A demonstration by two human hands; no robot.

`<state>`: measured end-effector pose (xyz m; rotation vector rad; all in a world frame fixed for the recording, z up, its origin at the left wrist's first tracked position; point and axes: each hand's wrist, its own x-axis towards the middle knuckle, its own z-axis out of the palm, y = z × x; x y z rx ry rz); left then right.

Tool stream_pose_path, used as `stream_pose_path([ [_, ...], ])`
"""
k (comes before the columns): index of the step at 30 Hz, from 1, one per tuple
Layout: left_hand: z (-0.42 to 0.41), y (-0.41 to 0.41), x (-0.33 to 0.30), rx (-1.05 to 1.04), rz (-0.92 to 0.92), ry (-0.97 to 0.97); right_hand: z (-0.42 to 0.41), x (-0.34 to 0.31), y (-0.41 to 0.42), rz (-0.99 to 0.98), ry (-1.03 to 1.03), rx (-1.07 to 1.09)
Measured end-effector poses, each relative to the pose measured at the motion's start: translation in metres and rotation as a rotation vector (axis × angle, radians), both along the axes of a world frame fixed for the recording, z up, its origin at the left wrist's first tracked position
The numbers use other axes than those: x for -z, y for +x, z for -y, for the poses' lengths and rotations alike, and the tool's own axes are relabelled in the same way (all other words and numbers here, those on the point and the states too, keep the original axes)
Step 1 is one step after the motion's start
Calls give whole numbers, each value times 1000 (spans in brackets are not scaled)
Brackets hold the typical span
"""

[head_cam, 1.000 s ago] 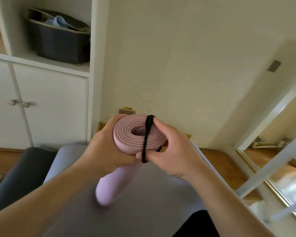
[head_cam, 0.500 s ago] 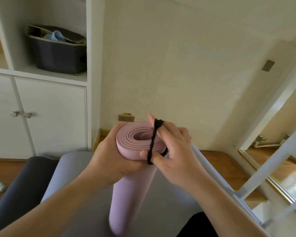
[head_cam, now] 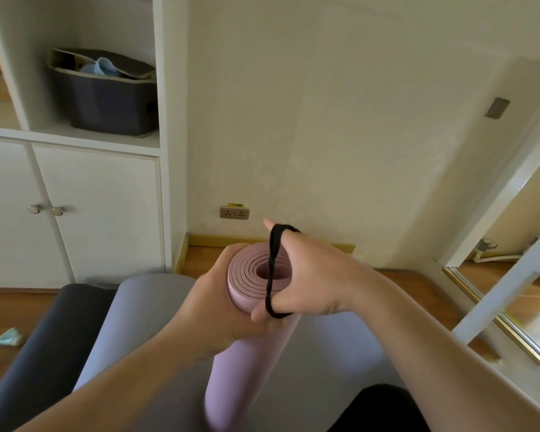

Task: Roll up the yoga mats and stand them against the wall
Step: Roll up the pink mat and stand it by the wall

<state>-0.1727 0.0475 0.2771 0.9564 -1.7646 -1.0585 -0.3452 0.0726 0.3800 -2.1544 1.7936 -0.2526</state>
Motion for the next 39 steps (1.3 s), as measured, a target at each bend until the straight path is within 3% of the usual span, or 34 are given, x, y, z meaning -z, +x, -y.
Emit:
stream_pose_path([
  [5, 4, 20, -13, 193, 416, 106, 3, 13, -2, -177, -1, 10],
  [8, 1, 23, -40, 257, 334, 306, 2, 17, -5, -219, -22, 38],
  [9, -2, 17, -47, 194, 326, 287, 4, 23, -2, -219, -42, 47],
  [13, -11, -13, -50, -123, 610, 64, 13, 46, 7, -101, -91, -16],
  [16, -1, -15, -37, -215, 807, -138, 7, 47, 8, -56, -87, -10],
  [20, 16, 1, -22, -316, 614, -114, 0, 54, 5, 2, -99, 117],
  [25, 35, 24, -8, -272, 147, 353, -1, 56, 7, 41, -43, 112],
  [27, 41, 27, -2, -260, 65, 448, -1, 55, 6, 45, -35, 108],
  [33, 42, 26, 43, -103, 213, 428, -4, 60, 4, 39, 35, 77],
  [34, 41, 23, 49, -92, 229, 413, 0, 61, -4, 121, 78, 86],
  [37, 40, 18, 61, -108, 263, 393, 8, 70, -35, 665, 298, 183],
  [39, 40, 25, 71, -145, 291, 408, 10, 99, -55, 762, 398, 431],
])
